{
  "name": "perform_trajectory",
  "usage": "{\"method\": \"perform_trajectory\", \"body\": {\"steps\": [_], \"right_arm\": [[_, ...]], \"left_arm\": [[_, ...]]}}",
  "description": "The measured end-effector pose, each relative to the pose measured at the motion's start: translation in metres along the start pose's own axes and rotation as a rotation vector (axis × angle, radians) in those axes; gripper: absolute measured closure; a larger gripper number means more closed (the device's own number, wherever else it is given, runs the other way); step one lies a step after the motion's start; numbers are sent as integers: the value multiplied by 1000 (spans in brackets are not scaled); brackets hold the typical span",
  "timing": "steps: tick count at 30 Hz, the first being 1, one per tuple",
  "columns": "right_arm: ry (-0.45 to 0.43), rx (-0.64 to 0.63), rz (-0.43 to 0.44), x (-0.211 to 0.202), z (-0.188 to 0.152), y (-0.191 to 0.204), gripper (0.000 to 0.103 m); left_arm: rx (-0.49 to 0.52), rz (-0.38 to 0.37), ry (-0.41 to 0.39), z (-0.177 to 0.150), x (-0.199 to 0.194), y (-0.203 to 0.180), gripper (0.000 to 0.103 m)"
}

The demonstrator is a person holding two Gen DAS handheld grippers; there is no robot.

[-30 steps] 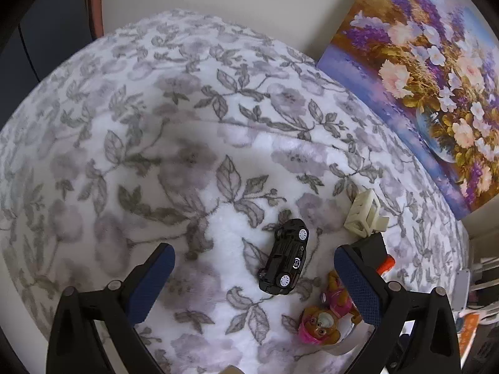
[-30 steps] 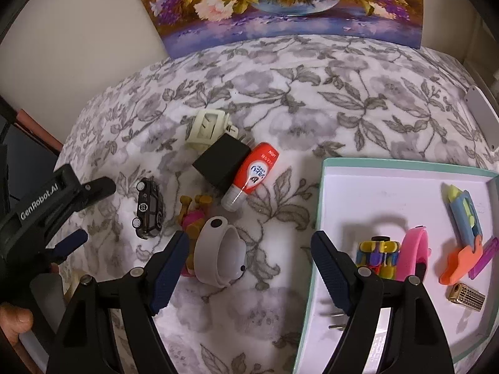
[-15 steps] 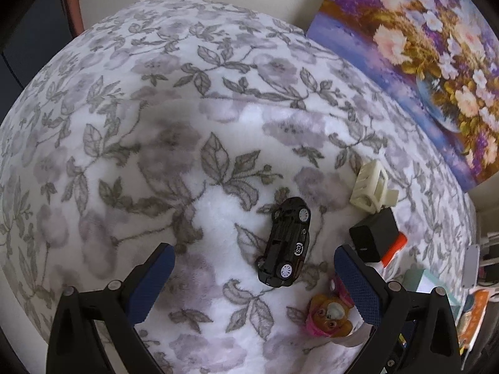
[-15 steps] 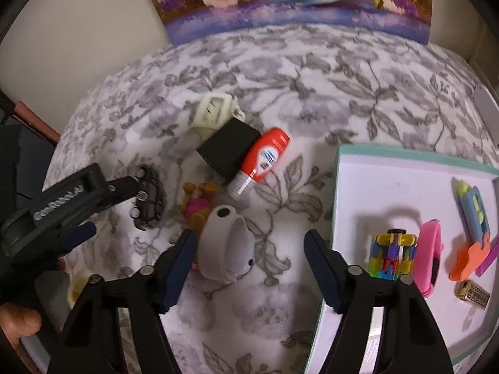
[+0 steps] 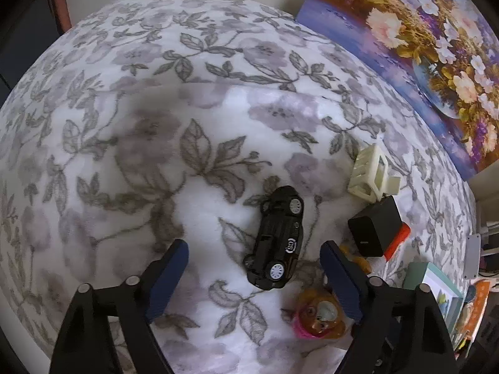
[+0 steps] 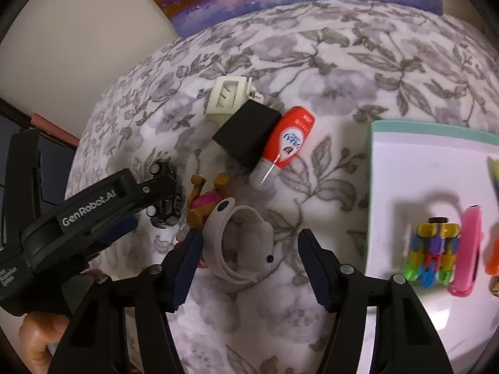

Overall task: Organize rigid objects
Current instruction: 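Grasp the black toy car with the left gripper while the right gripper grasps the white watch, then carry the toy car and white watch into the tray and open both grippers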

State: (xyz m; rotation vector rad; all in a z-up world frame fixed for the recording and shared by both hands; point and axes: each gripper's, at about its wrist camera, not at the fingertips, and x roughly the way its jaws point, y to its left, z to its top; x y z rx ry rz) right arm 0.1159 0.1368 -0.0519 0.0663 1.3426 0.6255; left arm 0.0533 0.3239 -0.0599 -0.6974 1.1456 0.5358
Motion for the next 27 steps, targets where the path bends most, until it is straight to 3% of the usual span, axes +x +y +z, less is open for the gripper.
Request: {"method": "perform_trajectory", "body": {"steps": [5, 8, 16, 19, 27], "right_arm": [[44, 29, 29, 13, -1, -2, 44], [50, 20, -12, 17, -2, -2, 51], [52, 40, -11, 15, -2, -7, 53], [58, 52, -7, 13, -2, -10, 53], [67, 81, -14, 8, -1, -16, 54]], "left_arm": [[26, -15, 10, -1, 5, -5, 27], [30, -23, 19, -1, 9, -6, 41], [45, -24, 18, -3, 12, -6, 54], [55, -23, 20, -2, 13, -10, 67], [66, -13, 8, 0, 6, -14, 67]]}}
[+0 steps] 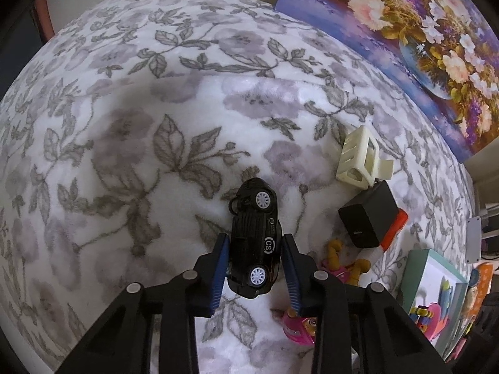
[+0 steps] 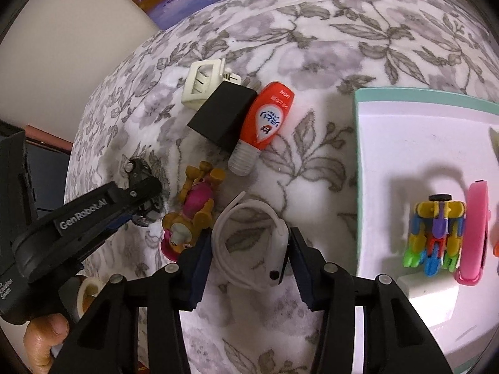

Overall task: Organize rigid objects
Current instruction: 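Carry the toy car and white watch into the tray and open both grippers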

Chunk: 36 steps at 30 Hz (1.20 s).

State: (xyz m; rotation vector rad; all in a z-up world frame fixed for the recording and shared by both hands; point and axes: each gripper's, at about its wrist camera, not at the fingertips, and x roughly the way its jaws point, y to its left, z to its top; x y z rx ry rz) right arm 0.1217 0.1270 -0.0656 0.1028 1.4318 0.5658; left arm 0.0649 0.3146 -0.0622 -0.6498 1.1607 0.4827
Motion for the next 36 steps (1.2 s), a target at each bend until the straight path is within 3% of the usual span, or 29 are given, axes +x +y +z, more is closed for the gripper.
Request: {"method": "perform_trajectory", "body": {"steps": [21, 31, 36], "right_arm": [[-168, 67, -106, -82, 4, -23, 54], [-203, 154, -167, -109, 3, -59, 54], [-229, 193, -272, -124, 1, -82, 54]], "left_arm": [[64, -62, -142, 1, -68, -24, 67], [184, -115, -179, -17, -94, -71, 67], [258, -139, -170, -32, -98, -102, 67]]}}
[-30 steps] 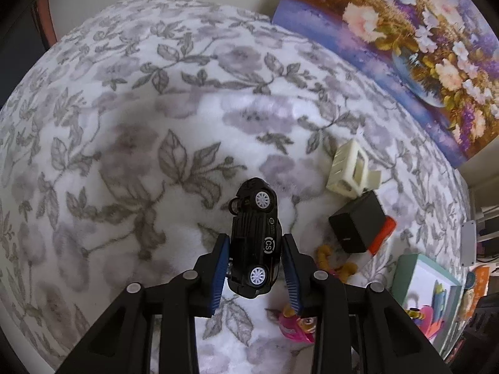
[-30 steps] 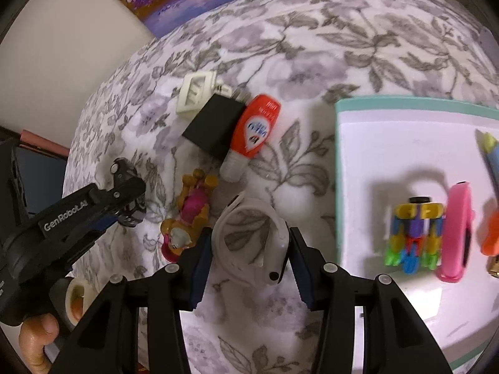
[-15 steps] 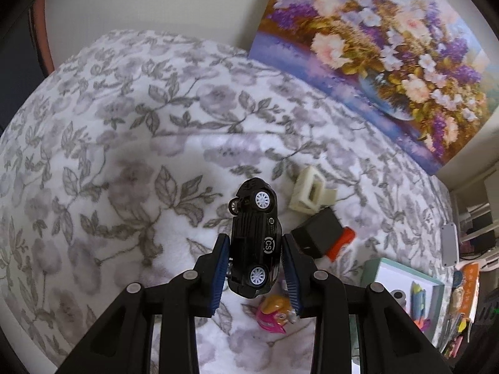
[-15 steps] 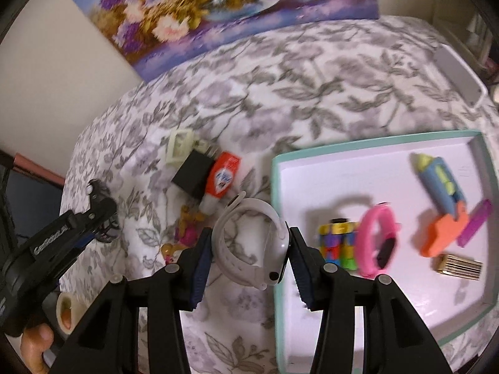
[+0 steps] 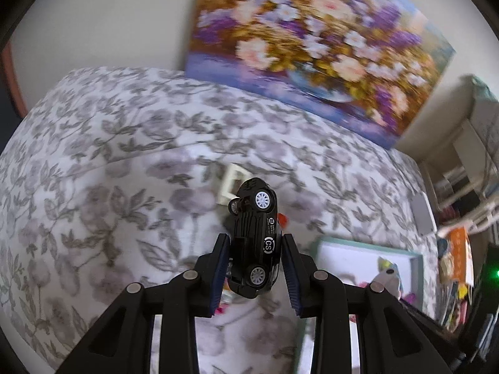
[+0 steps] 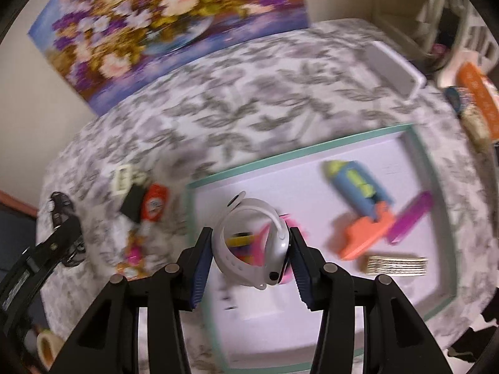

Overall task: Organize rigid objects
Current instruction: 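Carry the toy car and white watch into the tray and open both grippers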

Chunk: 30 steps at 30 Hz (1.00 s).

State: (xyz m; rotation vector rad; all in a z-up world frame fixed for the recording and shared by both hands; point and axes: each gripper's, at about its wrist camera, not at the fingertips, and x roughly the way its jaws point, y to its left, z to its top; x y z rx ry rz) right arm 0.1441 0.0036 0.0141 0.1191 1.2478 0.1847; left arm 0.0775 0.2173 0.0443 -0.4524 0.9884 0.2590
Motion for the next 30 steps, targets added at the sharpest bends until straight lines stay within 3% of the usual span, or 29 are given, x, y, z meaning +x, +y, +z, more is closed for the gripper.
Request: {"method": "perform_trajectory", "body": {"steps": [4, 15, 23, 30], "right_arm": [[-3, 42, -75, -1, 6, -28, 54], [27, 203, -151, -2, 15, -106, 54], [20, 250, -159, -7, 14, -129, 54], [32, 238, -188, -3, 13, -135, 54]], "left_arm": [[70, -31, 9, -8, -1, -32, 67], [237, -91, 88, -38, 13, -109, 67], [319, -125, 152, -64, 26, -145, 67], [382, -94, 178, -81, 37, -163, 67]]}}
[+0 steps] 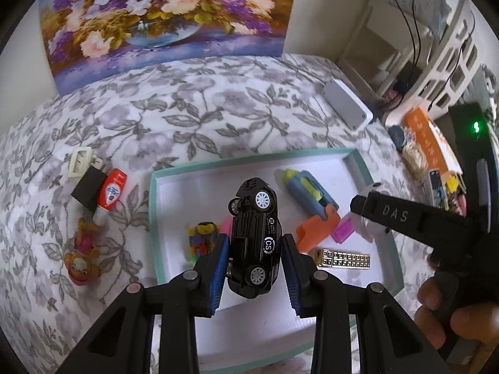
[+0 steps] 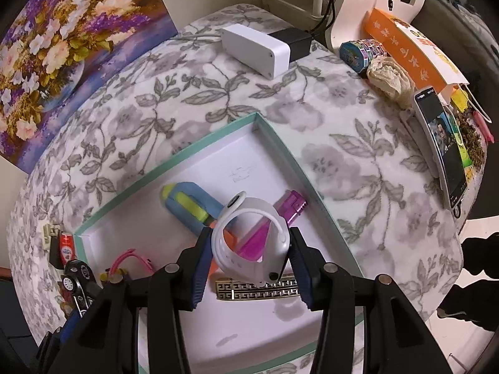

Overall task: Organize rigid objects
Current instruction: 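Carry the toy car and white watch into the tray and open both grippers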

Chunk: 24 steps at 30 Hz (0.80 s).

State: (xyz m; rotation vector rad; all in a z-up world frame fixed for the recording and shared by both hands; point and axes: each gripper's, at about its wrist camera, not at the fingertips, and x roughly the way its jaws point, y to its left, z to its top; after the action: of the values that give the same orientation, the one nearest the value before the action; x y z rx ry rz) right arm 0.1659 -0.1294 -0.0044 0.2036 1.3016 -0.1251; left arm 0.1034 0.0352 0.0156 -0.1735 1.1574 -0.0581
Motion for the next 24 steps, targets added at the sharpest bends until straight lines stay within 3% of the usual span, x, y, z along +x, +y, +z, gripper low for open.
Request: {"method": "perform_trajectory", "body": {"steps": [24], "right_arm": [[126, -35, -55, 38, -2, -2, 53]], "left_arm": [[42, 53, 82, -11, 37, -18, 67]]}}
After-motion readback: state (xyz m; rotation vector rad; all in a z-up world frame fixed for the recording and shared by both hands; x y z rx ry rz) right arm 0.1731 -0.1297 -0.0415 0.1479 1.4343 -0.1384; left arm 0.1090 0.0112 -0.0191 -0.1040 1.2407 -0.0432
